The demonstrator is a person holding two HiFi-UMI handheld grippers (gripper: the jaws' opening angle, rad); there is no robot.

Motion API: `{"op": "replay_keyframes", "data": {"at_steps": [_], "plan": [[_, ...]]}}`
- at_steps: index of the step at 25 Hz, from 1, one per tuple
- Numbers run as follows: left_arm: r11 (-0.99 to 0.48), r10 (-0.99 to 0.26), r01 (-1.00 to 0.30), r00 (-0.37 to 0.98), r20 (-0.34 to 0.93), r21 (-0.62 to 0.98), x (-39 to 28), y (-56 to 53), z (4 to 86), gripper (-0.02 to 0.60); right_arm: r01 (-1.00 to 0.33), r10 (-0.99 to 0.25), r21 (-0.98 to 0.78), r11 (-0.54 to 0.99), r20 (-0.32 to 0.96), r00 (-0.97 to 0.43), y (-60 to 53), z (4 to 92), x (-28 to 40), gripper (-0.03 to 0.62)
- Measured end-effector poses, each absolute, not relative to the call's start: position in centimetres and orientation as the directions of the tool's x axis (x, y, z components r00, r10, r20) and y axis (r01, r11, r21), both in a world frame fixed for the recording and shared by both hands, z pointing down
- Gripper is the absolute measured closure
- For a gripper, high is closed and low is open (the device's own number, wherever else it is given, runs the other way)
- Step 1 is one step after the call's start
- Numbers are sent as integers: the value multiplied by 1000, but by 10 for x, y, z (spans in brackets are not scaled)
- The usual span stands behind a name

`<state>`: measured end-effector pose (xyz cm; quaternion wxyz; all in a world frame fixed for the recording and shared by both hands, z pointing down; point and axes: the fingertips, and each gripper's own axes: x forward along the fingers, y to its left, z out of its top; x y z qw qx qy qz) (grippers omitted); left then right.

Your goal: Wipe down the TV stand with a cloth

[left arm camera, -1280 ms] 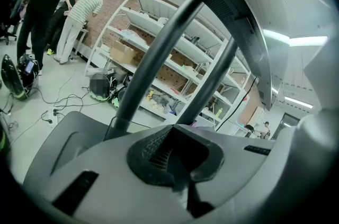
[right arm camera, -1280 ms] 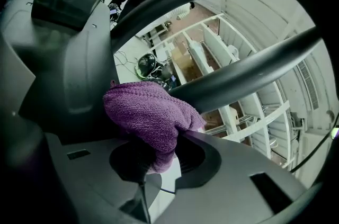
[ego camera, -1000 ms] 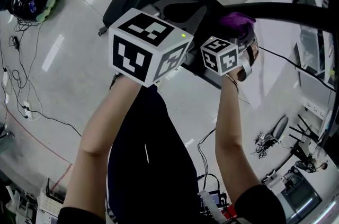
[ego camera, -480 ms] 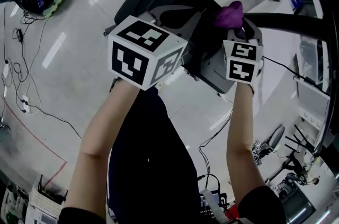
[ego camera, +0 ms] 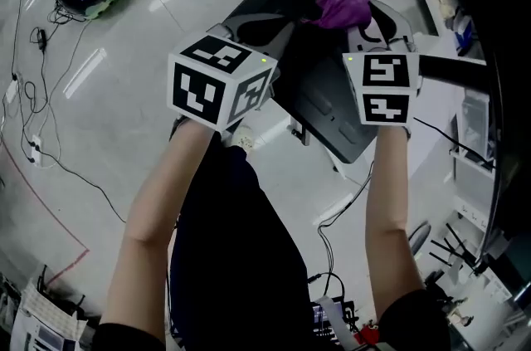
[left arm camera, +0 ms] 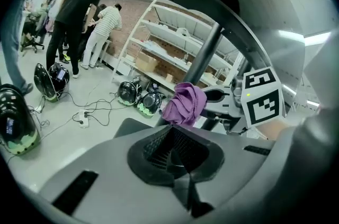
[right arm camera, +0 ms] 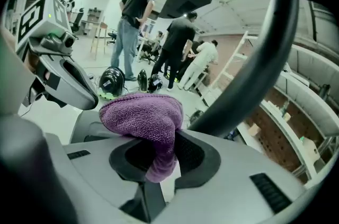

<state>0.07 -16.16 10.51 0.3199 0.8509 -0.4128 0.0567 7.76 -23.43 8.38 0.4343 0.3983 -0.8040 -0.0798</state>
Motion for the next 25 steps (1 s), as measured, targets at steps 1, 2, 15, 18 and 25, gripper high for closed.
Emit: {"op": "replay_keyframes", "data": {"at_steps": [1, 2, 15, 18, 25], "plan": [[-445, -674, -747, 643, 364, 494, -8, -164, 105, 575, -553, -700, 474, 685, 637, -323, -238, 81, 66, 494], [-435, -682, -754, 633, 367, 492, -16, -167, 105, 575, -536, -688, 469, 702, 641, -340, -243, 80, 55, 494], [-333, -727, -792, 561, 395, 512, -78, -186, 129, 575, -302, -323, 215, 929, 869, -374, -280, 152, -41, 494], [-326, -725, -792, 560, 401, 517, -82, -186, 137, 575, -259, -256, 176, 950, 913, -319, -284, 174, -45, 496], [-327, -711, -785, 571, 411, 527, -82, -188, 148, 575, -263, -129, 78, 962, 975, -182, -282, 211, -30, 496]]}}
